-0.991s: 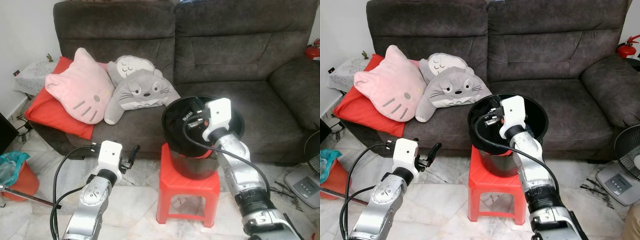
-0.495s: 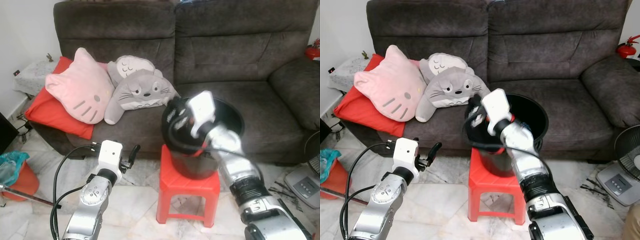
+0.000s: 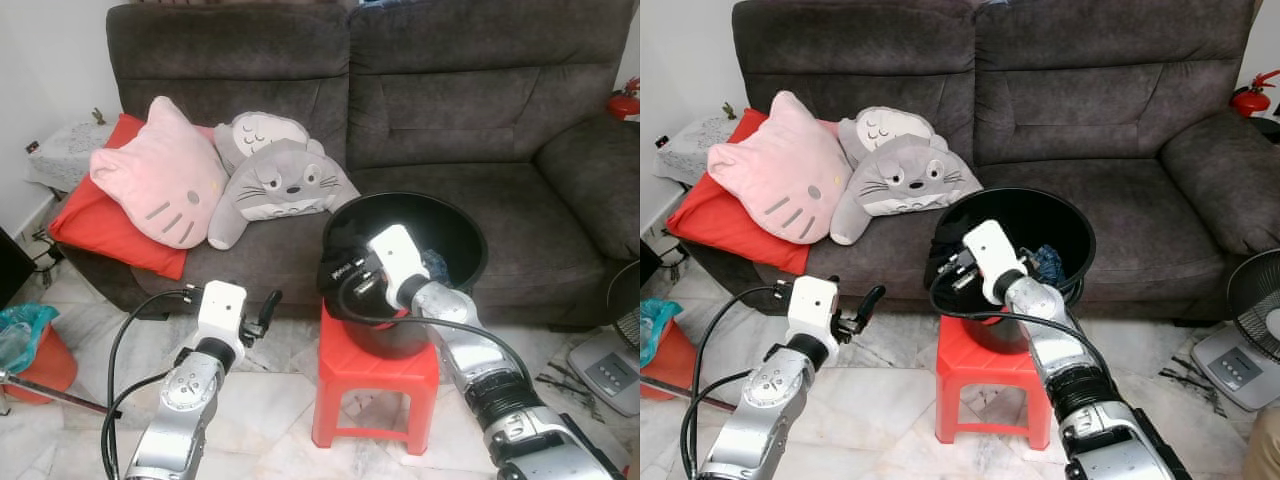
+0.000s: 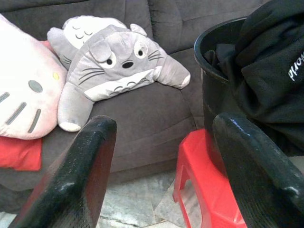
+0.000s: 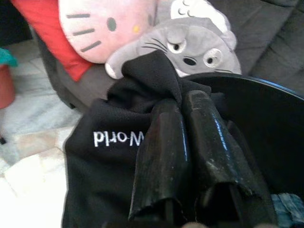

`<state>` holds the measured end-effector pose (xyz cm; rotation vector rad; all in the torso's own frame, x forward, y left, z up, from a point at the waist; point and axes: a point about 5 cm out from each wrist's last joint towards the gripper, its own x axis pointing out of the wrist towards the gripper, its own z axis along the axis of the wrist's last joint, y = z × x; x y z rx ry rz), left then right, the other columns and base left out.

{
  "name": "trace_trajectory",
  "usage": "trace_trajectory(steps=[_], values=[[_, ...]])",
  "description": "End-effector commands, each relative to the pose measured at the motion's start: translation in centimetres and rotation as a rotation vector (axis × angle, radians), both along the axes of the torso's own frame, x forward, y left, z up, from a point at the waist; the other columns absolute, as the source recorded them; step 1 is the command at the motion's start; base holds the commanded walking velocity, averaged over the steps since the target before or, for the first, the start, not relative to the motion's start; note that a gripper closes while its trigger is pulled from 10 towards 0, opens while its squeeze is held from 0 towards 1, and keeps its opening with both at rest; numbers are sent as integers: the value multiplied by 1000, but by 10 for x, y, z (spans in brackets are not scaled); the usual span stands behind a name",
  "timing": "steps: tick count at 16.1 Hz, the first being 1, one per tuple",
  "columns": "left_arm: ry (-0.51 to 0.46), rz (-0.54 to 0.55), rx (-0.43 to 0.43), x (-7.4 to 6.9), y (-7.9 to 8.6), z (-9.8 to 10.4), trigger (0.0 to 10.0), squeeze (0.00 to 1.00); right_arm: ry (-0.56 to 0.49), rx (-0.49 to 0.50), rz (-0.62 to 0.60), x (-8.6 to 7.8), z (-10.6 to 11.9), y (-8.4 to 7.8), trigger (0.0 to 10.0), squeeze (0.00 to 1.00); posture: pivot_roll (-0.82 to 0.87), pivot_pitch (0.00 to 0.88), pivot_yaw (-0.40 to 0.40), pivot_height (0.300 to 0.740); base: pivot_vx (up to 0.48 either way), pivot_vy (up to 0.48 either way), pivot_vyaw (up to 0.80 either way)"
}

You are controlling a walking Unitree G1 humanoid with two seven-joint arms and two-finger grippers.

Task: Hang hanger

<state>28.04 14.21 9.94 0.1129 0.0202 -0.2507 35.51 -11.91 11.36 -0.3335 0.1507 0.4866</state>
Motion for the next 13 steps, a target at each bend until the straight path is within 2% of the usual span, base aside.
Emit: trace_trajectory(steps=[1,5,6,9,10,13], values=[[3,-4,27,1,1,-1,10000,0,40,10,-48,0,-7,-4,10000,0,-26,0,85,740,0,0,0],[4,-4,27,0,1,-1,10000,0,34,68,-103,0,-7,-10,10000,0,-26,0,85,740,0,0,0],[4,-4,28,0,1,-1,10000,0,2,137,-85,1,2,-7,10000,0,-25,0,84,740,0,0,0],[4,-3,28,0,1,-1,10000,0,-29,190,22,-4,11,4,10000,0,-23,0,83,740,0,0,0],[5,-3,28,0,1,-2,10000,0,-32,182,101,-9,11,10,10000,0,-25,0,83,740,0,0,0],[6,-1,28,0,1,-2,10000,0,35,116,111,-15,-4,4,10000,0,-24,0,81,740,0,0,0]])
